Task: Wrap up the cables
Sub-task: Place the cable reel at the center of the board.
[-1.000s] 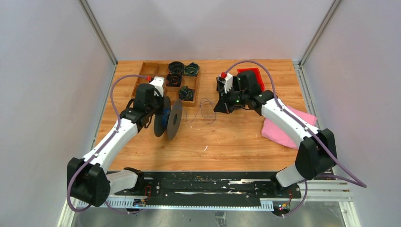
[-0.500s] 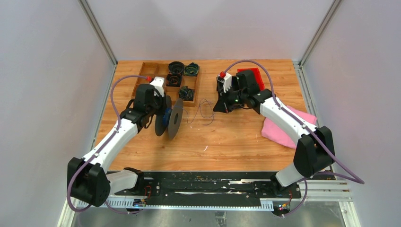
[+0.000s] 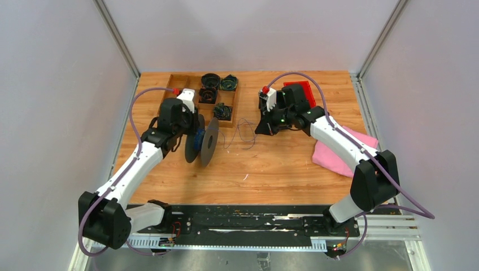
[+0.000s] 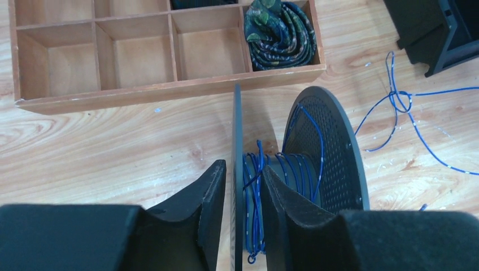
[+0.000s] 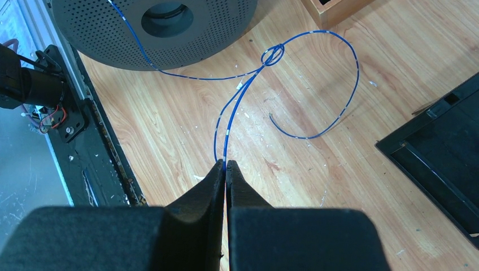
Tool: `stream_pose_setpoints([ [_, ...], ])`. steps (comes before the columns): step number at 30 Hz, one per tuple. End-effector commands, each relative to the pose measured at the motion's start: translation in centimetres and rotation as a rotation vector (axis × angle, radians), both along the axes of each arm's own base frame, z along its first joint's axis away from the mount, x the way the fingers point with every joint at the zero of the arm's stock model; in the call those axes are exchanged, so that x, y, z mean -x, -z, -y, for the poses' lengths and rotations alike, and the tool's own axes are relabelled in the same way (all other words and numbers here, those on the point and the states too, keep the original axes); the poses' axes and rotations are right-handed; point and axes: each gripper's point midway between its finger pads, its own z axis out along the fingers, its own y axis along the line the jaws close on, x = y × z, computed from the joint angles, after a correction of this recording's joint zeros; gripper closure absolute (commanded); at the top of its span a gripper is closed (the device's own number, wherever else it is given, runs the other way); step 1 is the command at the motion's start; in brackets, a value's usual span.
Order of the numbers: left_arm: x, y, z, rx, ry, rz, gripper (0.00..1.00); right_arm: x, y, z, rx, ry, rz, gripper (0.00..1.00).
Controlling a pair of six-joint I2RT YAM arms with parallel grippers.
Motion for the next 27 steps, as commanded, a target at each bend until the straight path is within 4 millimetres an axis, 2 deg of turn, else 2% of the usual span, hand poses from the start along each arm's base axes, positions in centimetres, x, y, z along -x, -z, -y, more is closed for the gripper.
stream_pose_setpoints([
  [1,-0.7,-3.4,-0.4,0.017,-0.025,0.073,0.66,-0.2,-0.8,-0.4,-0.003,-0.021,0.026,0.99],
  [8,-1.3,-5.9,-0.5,0.017,-0.031,0.121,0.62,-0.2,-0.7,-0.3,-0.002,-0.023,0.026,0.99],
  [12,-1.7,-8.1,0.4,0.038,0.009,0.156,0.59,-0.3,-0.9,-0.3,-0.004,-0.011,0.022,0.99],
  [14,-1.8,-8.5,0.5,0.042,0.015,0.161,0.59,-0.4,-1.0,-0.3,-0.003,-0.004,0.023,0.99],
  [21,-0.9,-6.2,0.0,-0.018,0.033,0.111,0.57,-0.3,-0.6,-0.1,0.008,0.0,0.02,0.99],
  [25,0.0,-5.8,-0.2,-0.041,0.055,0.084,0.49,-0.4,-0.6,-0.1,0.007,-0.002,0.022,0.99],
  [27,0.6,-5.5,-0.2,-0.053,0.074,0.054,0.42,-0.4,-0.5,-0.2,0.007,-0.003,0.016,0.99],
])
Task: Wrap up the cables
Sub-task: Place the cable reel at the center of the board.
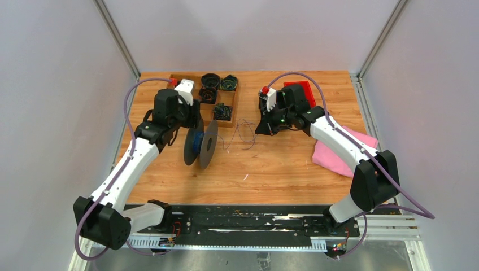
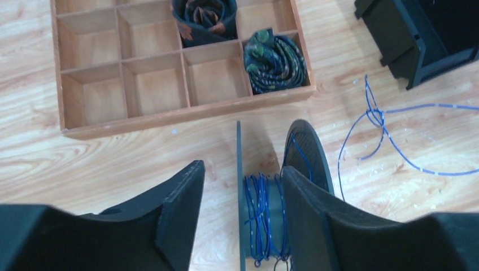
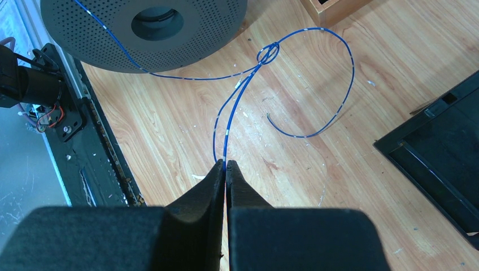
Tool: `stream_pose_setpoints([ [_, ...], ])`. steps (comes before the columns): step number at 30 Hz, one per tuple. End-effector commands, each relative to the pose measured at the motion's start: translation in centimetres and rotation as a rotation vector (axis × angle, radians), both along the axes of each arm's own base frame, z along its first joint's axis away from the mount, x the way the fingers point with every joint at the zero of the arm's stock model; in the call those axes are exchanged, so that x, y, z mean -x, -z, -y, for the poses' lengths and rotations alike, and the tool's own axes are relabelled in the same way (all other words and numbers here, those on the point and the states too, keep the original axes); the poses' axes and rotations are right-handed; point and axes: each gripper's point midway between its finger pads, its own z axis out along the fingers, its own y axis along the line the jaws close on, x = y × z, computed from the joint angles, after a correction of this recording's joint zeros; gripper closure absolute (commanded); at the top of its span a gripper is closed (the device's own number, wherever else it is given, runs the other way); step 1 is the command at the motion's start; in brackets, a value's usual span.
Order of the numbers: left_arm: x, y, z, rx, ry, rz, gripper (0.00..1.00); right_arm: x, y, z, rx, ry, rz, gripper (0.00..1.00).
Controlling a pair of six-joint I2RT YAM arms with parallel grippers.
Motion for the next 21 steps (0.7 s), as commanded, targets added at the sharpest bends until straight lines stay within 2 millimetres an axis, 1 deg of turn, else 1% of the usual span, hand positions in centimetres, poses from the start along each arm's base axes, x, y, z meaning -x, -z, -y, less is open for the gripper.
stream_pose_setpoints([
  [1,1.7,0.1,-0.3,-0.038,0.049,-0.04,0.38,-0.4,-0.6,-0.3,0.0,-0.001,0.011,0.99],
  [3,2.3,0.7,-0.4,-0.057,0.066,-0.076,0.34,-0.3,-0.5,-0.2,0.002,-0.001,0.007,0.99],
  [5,3.2,1.4,-0.5,-0.078,0.085,-0.109,0.32,-0.2,-0.5,-0.1,0.006,0.001,0.006,0.99],
  [8,4.1,1.7,-0.7,-0.098,0.107,-0.134,0.32,-0.3,-0.4,0.1,0.009,0.004,0.009,0.99],
  [14,5.0,0.1,-1.7,-0.129,0.091,-0.124,0.36,-0.3,-0.2,0.0,0.009,0.001,0.003,0.99],
  [17,5.4,0.6,-2.2,-0.15,0.076,-0.139,0.43,-0.2,-0.1,0.0,0.009,-0.001,-0.002,0.99],
  [19,5.6,1.0,-2.3,-0.155,0.076,-0.147,0.49,-0.2,0.0,0.0,0.01,-0.003,-0.002,0.99],
  [21,5.7,1.0,-2.2,-0.146,0.076,-0.149,0.52,-0.2,0.1,0.0,0.012,-0.003,-0.004,0.99],
])
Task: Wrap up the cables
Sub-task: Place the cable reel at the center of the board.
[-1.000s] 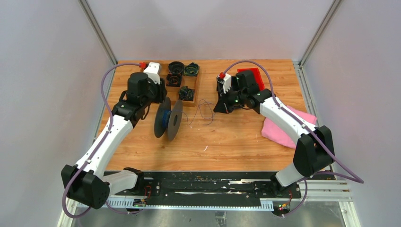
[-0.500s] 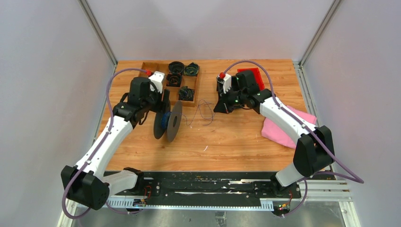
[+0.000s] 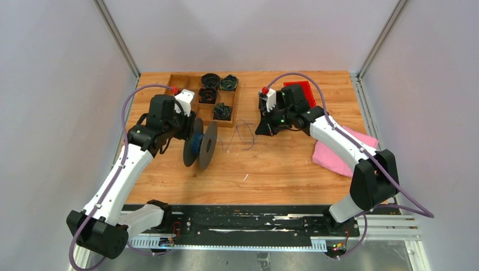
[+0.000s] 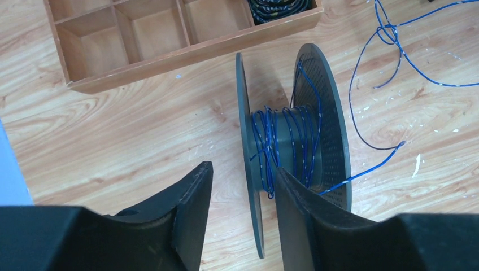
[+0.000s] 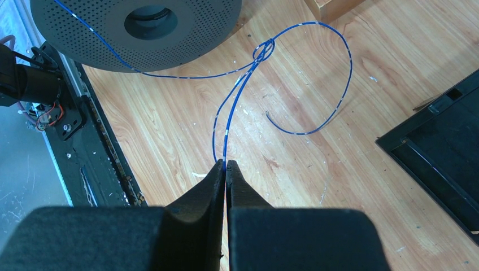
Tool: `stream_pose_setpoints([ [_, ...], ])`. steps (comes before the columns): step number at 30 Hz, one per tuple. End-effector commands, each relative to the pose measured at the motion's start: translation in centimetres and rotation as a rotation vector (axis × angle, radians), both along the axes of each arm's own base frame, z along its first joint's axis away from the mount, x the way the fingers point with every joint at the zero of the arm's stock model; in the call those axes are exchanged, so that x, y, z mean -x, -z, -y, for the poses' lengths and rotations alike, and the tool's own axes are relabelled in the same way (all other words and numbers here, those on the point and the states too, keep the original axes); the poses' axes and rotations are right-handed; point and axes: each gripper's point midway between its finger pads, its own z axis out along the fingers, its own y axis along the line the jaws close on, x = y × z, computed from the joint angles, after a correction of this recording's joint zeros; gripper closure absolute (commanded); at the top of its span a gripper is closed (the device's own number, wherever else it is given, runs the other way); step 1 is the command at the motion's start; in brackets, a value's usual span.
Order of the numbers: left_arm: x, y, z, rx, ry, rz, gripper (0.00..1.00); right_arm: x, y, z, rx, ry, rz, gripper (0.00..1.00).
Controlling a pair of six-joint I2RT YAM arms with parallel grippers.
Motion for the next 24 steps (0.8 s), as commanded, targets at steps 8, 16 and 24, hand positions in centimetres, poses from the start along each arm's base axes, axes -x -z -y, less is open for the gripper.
stream_pose_setpoints([
  [8,-0.4,-4.2,2.2,0.096,0.105,0.099,0.5,-0.3,-1.8,-0.3,-0.022,-0.017,0.031,0.99],
  [16,-2.0,-8.1,9.1,0.305,0.316,0.188,0.48,0.0,-4.4,-1.3,-0.101,-0.057,0.062,0.99],
  [24,-4.5,-5.4,12.8,0.361,0.301,0.103,0.46,-0.4,-7.5,-1.7,-0.157,-0.014,0.079,0.99],
])
